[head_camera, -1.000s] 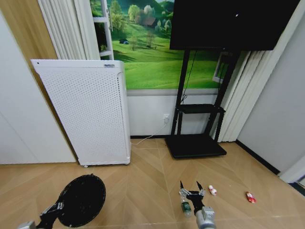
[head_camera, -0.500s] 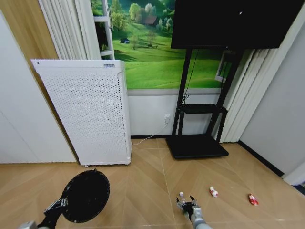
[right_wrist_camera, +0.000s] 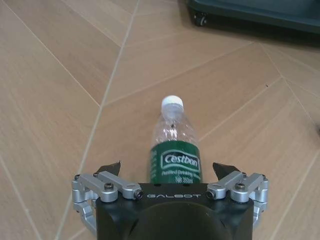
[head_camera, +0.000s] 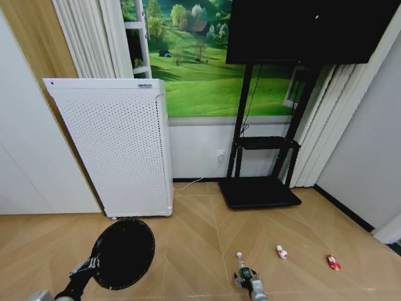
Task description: Pick up the trash bin and place the garbage on the floor into it.
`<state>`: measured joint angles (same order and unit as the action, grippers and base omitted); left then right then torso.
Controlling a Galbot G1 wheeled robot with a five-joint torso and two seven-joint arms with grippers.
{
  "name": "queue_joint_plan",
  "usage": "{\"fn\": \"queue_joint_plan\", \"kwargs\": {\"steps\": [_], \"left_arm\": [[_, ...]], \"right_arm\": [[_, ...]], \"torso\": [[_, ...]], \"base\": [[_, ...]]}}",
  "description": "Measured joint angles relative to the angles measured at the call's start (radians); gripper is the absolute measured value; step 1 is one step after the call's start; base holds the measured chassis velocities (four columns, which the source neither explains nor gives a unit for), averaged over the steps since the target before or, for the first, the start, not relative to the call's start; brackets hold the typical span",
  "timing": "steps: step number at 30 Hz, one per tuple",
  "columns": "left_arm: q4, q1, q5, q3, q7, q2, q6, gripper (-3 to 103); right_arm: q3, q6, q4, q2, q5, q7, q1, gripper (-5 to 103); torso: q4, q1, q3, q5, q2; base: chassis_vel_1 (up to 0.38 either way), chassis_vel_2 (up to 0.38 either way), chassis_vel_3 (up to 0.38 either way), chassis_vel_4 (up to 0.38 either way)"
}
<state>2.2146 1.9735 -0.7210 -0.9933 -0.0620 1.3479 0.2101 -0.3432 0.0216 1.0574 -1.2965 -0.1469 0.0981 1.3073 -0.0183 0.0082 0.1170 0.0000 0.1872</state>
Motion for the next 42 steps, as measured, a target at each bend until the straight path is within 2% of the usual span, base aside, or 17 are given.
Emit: {"fn": "queue_joint_plan", "kwargs": {"steps": [4,5,7,8,11,14,16,17,19,20,22,27,30,33,36,39,42], "left_arm": [[0.004,0.003,-0.015,-0.008,0.000,0.006,0.000,4],[0.004,0.003,-0.018,-0.008,0.000,0.009,0.000,4],[0.004,0.002,-0.020,-0.008,0.000,0.011,0.000,4],[0.003,0.001,-0.023,-0.008,0.000,0.013,0.000,4],[-0.002,-0.002,-0.031,-0.005,0.002,0.014,0.000,4],[-0.003,-0.011,-0.060,-0.003,0.017,0.014,0.000,4],[-0.002,-0.013,-0.069,-0.003,0.021,0.014,0.001,4],[-0.002,-0.016,-0.081,-0.004,0.027,0.011,0.001,4],[-0.002,-0.018,-0.095,-0.007,0.033,0.008,0.004,4],[-0.002,-0.019,-0.104,-0.008,0.037,0.006,0.007,4],[-0.003,-0.022,-0.113,-0.008,0.041,0.005,0.011,4],[-0.020,-0.042,-0.144,-0.001,0.068,-0.002,0.027,4],[-0.027,-0.056,-0.181,0.006,0.107,-0.008,0.041,4],[-0.047,-0.090,-0.289,0.010,0.170,-0.027,0.077,4],[-0.054,-0.099,-0.308,0.010,0.181,-0.034,0.084,4],[-0.077,-0.150,-0.419,0.029,0.251,-0.086,0.142,4],[-0.091,-0.181,-0.445,0.053,0.268,-0.113,0.162,4]], "right_arm": [[-0.006,0.001,-0.034,-0.011,0.015,0.018,-0.017,100],[-0.010,0.001,-0.035,-0.014,0.015,0.021,-0.017,91],[-0.013,0.001,-0.034,-0.015,0.013,0.022,-0.015,91],[-0.018,0.001,-0.027,-0.016,0.012,0.022,-0.009,80],[-0.022,0.001,-0.017,-0.015,0.009,0.022,0.001,80],[-0.031,0.001,-0.005,-0.015,0.006,0.021,0.015,58],[-0.033,0.001,-0.001,-0.014,0.004,0.021,0.019,58],[-0.034,0.001,0.007,-0.013,-0.001,0.021,0.024,47],[-0.037,0.001,0.018,-0.012,-0.007,0.020,0.030,47],[-0.039,0.001,0.028,-0.011,-0.012,0.020,0.034,37],[-0.041,0.001,0.042,-0.009,-0.019,0.020,0.038,37],[-0.053,0.010,0.119,0.006,-0.055,0.018,0.067,21],[-0.063,0.019,0.162,0.015,-0.077,0.017,0.080,20],[-0.090,0.035,0.269,0.037,-0.130,0.016,0.118,20],[-0.097,0.036,0.292,0.042,-0.145,0.014,0.127,20],[-0.147,-0.089,0.418,0.055,-0.250,-0.087,0.182,20],[-0.166,-0.130,0.486,0.059,-0.281,-0.119,0.211,20]], "torso": [[0.0001,0.000,0.000,0.0000,0.000],[0.0000,0.000,0.000,0.0000,0.000],[0.0000,0.000,0.000,0.0001,0.000],[0.0000,0.000,0.000,0.0000,0.000],[-0.0001,0.000,0.000,0.0000,0.000],[0.0000,0.000,0.000,0.0000,0.000],[0.0000,0.000,0.000,0.0000,0.000],[0.0000,0.000,0.000,-0.0001,0.000],[-0.0001,0.000,0.000,0.0000,0.000],[-0.0001,0.000,0.000,0.0001,0.000],[0.0000,0.000,0.000,0.0000,0.000],[0.0000,0.000,0.000,0.0001,0.000],[0.0001,0.000,0.000,0.0000,0.000],[-0.0001,0.000,0.000,0.0000,0.000],[0.0000,0.000,0.000,-0.0002,0.000],[0.0002,0.000,0.000,0.0002,0.000],[0.0002,0.000,0.000,0.0000,0.000]], "base": [[0.000,0.000,0.000,0.000],[0.000,0.000,0.000,0.000],[0.000,0.000,0.000,0.000],[0.000,0.000,0.000,0.000],[0.000,0.000,0.000,0.000],[0.000,0.000,0.000,0.000],[0.000,0.000,0.000,0.000],[0.000,0.000,0.000,0.000],[0.000,0.000,0.000,0.000],[0.000,0.000,0.000,0.000],[0.000,0.000,0.000,0.000],[0.000,0.000,0.000,0.000],[0.000,0.000,0.000,0.000],[0.000,0.000,0.000,0.000],[0.000,0.000,0.000,0.000],[0.000,0.000,0.000,0.000],[0.000,0.000,0.000,0.000]]}}
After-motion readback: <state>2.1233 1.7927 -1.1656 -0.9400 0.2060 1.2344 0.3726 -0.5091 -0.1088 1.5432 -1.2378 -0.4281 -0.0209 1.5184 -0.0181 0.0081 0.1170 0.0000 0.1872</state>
